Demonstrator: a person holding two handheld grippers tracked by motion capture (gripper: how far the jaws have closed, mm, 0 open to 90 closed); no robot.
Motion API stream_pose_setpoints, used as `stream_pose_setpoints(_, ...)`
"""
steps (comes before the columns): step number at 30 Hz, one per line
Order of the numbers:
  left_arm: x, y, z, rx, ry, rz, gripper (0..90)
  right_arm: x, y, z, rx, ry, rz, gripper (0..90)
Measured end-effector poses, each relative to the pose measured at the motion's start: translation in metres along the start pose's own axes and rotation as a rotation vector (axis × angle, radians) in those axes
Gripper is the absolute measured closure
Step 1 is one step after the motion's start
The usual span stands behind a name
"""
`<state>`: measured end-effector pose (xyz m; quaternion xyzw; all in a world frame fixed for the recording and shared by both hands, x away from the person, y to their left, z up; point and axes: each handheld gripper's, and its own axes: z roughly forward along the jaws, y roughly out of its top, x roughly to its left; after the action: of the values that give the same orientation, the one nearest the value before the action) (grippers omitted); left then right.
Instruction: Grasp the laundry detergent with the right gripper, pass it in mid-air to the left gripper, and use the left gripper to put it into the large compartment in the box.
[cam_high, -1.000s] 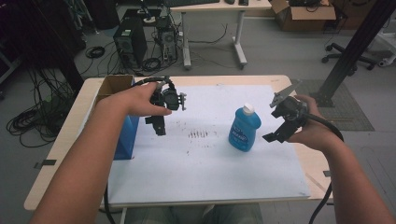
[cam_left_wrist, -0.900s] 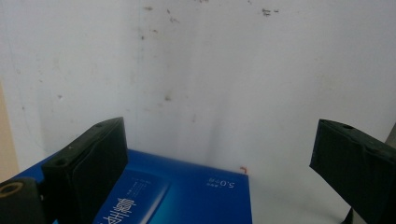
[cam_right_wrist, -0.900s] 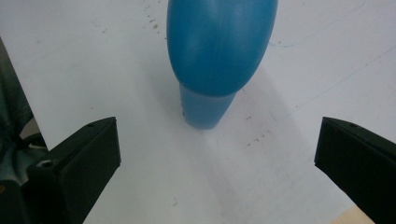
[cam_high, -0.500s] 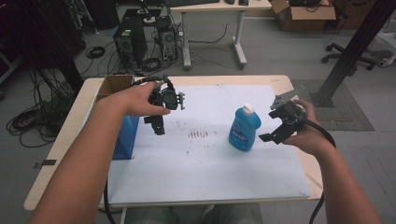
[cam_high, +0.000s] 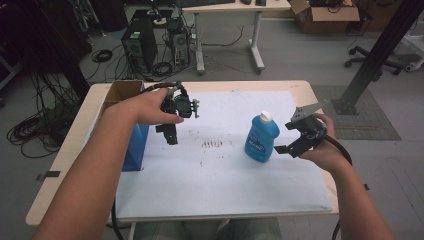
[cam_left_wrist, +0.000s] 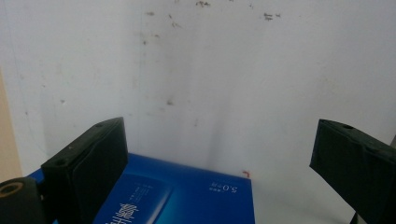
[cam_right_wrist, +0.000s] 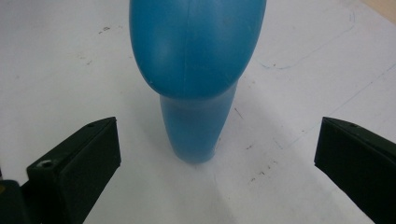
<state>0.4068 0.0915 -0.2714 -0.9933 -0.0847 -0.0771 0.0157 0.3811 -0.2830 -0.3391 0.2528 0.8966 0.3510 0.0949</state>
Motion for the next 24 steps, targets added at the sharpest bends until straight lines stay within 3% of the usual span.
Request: stream_pose_setpoints(24, -0.003, -0.001, -0.003, -0.005, 0.006, 0.006, 4.4, 0.010, -0.007, 0.036, -0.072, 0.015, 0.002, 0.1)
